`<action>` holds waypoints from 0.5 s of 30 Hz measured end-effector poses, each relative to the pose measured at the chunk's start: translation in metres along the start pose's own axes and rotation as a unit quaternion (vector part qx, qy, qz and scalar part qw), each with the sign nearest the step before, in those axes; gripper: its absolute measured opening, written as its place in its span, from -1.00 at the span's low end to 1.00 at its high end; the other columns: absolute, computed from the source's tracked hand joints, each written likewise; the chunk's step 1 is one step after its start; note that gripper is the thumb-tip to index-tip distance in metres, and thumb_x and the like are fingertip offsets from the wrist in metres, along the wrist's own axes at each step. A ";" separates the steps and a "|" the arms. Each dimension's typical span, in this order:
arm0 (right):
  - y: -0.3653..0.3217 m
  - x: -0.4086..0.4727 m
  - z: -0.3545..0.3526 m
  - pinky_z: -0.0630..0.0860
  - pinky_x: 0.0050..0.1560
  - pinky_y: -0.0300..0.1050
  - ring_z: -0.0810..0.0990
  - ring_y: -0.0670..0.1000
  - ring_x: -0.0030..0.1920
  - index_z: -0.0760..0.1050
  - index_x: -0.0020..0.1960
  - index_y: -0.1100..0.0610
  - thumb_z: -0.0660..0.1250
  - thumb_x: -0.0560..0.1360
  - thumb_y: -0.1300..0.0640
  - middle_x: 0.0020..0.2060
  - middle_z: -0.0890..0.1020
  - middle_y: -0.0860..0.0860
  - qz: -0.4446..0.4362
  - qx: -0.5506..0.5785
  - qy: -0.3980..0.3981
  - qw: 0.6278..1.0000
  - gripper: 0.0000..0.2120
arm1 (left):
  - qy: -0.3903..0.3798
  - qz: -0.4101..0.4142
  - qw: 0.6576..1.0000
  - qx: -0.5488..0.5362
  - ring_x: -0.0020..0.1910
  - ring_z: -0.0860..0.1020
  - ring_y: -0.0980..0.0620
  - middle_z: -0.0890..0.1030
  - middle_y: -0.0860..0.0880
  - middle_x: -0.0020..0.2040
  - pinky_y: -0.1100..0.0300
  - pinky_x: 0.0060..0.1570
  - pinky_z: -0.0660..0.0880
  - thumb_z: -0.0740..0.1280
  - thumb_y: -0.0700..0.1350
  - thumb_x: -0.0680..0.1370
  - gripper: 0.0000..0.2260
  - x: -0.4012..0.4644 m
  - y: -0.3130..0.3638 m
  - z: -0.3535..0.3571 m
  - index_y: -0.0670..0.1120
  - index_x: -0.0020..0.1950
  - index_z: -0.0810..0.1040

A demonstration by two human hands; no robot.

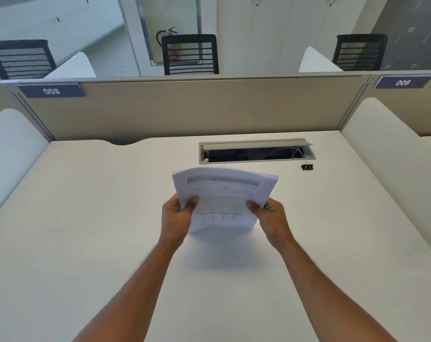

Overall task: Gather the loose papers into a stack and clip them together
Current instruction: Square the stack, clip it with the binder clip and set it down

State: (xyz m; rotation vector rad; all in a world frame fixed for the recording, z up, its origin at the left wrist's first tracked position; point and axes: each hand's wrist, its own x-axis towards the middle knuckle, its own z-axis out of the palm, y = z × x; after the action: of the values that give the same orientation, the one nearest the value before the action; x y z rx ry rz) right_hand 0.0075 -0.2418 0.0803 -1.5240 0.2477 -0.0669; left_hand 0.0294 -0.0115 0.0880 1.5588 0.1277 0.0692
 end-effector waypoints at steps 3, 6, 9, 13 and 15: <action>0.015 -0.001 0.001 0.57 0.10 -0.14 0.67 0.02 0.03 0.68 -0.06 -0.04 0.41 0.55 0.24 -0.06 0.74 -0.07 0.026 -0.037 -0.015 0.999 -0.81 | 0.008 -0.025 1.000 0.004 -0.04 0.68 0.00 0.75 0.03 -0.03 -0.07 0.15 0.61 0.40 -0.25 0.58 -0.88 -0.003 -0.014 0.003 -0.10 0.07 0.69; 0.015 0.001 0.000 0.56 0.15 -0.07 0.67 0.01 0.03 0.68 -0.05 -0.04 0.41 0.56 0.23 -0.04 0.74 -0.06 0.028 -0.041 -0.008 0.999 -0.82 | 0.013 -0.027 1.000 -0.002 -0.04 0.68 0.04 0.75 0.08 -0.05 0.05 0.10 0.61 0.40 -0.26 0.58 -0.86 -0.004 -0.015 0.005 -0.07 0.06 0.69; 0.018 0.002 0.000 0.56 0.17 -0.08 0.67 0.02 0.08 0.66 -0.01 -0.05 0.39 0.57 0.23 -0.01 0.73 -0.04 0.031 -0.046 -0.010 0.998 -0.81 | 0.011 -0.033 0.999 0.003 -0.02 0.68 0.02 0.75 0.09 -0.04 0.03 0.12 0.60 0.40 -0.26 0.58 -0.85 -0.005 -0.020 0.005 -0.04 0.06 0.69; 0.020 0.003 0.000 0.55 0.23 0.03 0.67 0.05 0.14 0.65 -0.02 -0.08 0.39 0.58 0.19 0.02 0.73 -0.03 0.038 -0.085 -0.025 0.995 -0.83 | 0.006 -0.040 0.998 0.038 0.03 0.68 -0.02 0.74 0.05 0.02 -0.08 0.16 0.61 0.40 -0.20 0.59 -0.86 -0.002 -0.024 0.007 -0.07 0.12 0.67; 0.014 0.005 -0.003 0.58 0.22 -0.01 0.69 -0.04 0.11 0.66 0.00 -0.10 0.38 0.58 0.18 0.02 0.74 -0.08 0.024 -0.102 -0.044 0.994 -0.82 | -0.004 -0.030 0.997 0.065 0.04 0.69 -0.02 0.74 0.03 0.05 -0.10 0.12 0.63 0.40 -0.16 0.59 -0.84 0.002 -0.022 0.003 -0.06 0.16 0.66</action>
State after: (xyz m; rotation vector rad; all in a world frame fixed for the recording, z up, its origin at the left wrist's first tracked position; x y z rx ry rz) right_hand 0.0100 -0.2453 0.0655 -1.7182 0.2273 0.0656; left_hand 0.0312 -0.0148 0.0658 1.6834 0.1747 0.0080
